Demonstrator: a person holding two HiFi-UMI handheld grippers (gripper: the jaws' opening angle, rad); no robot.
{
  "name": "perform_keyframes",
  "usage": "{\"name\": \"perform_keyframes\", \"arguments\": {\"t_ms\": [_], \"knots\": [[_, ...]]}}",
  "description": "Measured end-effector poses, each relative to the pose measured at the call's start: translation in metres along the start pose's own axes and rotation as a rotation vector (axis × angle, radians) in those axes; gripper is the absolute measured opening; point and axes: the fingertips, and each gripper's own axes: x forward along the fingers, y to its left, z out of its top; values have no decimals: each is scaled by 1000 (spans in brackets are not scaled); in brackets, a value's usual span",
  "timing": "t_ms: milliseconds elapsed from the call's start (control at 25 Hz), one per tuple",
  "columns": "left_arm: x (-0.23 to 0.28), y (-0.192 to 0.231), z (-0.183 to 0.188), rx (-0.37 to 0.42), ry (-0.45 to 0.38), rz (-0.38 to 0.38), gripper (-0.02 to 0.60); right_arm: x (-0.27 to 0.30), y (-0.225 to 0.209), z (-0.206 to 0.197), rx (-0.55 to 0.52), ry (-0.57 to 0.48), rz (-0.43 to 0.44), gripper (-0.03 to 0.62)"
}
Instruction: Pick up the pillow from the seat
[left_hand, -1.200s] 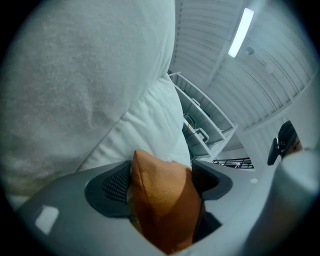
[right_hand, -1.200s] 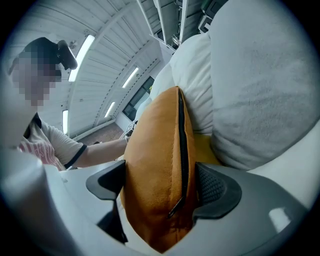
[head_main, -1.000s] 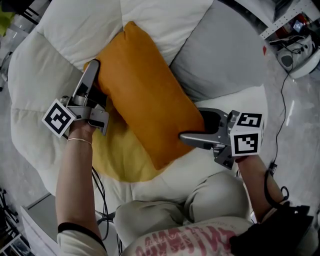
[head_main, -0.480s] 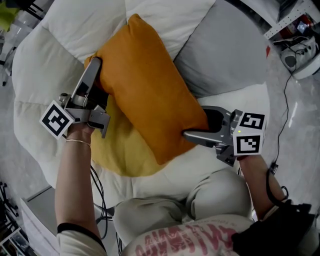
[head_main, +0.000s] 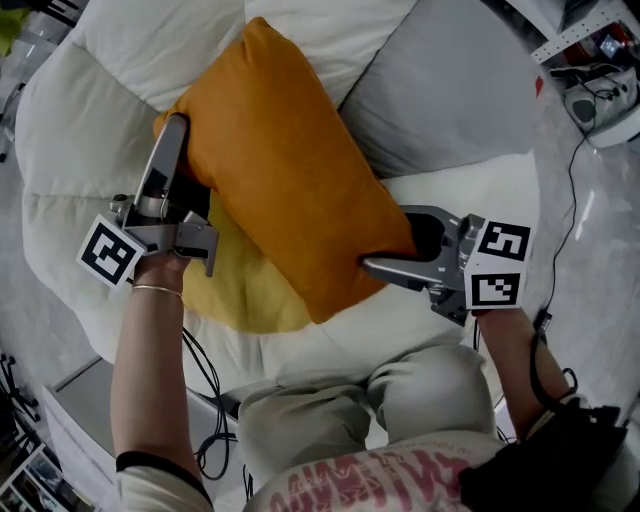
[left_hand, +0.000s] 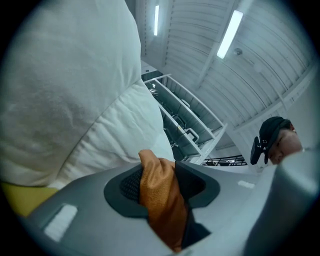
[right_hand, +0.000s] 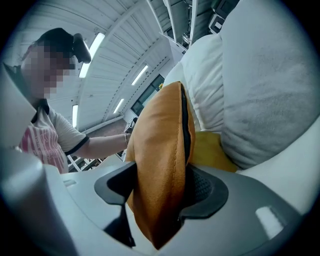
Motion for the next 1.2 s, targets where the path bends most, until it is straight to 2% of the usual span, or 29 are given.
{"name": "perform_keyframes", "arguments": {"t_ms": [160, 280, 560, 880, 1120, 1200], "knots": [[-21, 0, 4, -36, -56, 55, 176, 5, 16, -3, 20, 25, -12, 284], [-35, -2, 2, -65, -67, 105, 173, 5, 32, -8, 73, 52, -7, 282], [-76, -44, 1, -102, -65, 170, 172, -9, 99, -23, 163, 90, 11, 281], [-77, -33, -5, -211, -53, 262, 173, -20, 109, -8, 271, 172, 3, 281], [-109, -92, 0, -217, -53, 310, 173, -43, 170, -11, 303, 190, 36, 281], [-116, -97, -1, -233, -55, 341, 173, -45, 180, -12, 329, 207, 41, 281]]}}
